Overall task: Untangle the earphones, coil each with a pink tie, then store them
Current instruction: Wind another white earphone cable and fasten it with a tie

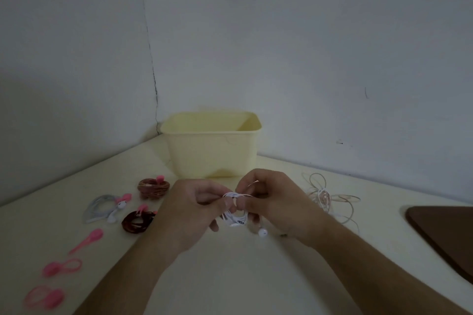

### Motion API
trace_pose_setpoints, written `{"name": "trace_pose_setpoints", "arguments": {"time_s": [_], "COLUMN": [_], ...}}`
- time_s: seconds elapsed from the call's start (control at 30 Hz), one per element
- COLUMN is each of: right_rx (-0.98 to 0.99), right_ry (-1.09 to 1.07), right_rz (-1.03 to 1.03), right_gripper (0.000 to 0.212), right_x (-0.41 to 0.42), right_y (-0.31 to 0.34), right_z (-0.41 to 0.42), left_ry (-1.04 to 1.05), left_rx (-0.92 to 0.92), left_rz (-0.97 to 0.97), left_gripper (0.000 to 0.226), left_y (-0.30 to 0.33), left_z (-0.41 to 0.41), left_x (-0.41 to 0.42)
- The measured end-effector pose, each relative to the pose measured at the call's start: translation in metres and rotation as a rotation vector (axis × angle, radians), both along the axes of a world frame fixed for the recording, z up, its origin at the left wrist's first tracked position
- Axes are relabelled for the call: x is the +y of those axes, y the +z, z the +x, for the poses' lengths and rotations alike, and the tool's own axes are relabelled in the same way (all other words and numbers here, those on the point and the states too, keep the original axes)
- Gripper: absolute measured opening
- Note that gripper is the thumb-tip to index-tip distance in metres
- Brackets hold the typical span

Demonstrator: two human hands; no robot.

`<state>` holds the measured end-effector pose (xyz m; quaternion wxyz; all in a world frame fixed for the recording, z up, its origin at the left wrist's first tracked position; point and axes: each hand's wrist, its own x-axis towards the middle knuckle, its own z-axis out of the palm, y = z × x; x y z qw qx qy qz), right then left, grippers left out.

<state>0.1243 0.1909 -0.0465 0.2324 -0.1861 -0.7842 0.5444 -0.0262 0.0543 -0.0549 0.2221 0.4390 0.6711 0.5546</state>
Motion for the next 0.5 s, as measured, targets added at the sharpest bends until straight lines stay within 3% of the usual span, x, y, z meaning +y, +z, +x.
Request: {"name": "trace_pose_setpoints", "arguments": {"time_s": [0.1,0.3,0.5], "right_rx": [0.075,0.111,0.131], "right_ry": [-0.013,0.001,-0.039], "right_rz": [-0.031,-0.084,-0.130], "right_gripper": [0.003,0.021,0.021], "right_x": [0.004,-0.007,-0.017], "right_y": [-0.004,-0.009,-0.004], "right_z": [-0.002,-0.009,-0.011], "left_ry": [0.047,0.105,0.150], "left_rx": [-0.132,-0.261,-0.238], "left_rz": [0.119,0.281,0.282], "left_gripper": [0.011,0.012,0.011], "left_y": [0.001,-0.001,-0.002], "left_z": [0.001,0.006,0.009], "left_x": [0.001,0.003,0.002]}}
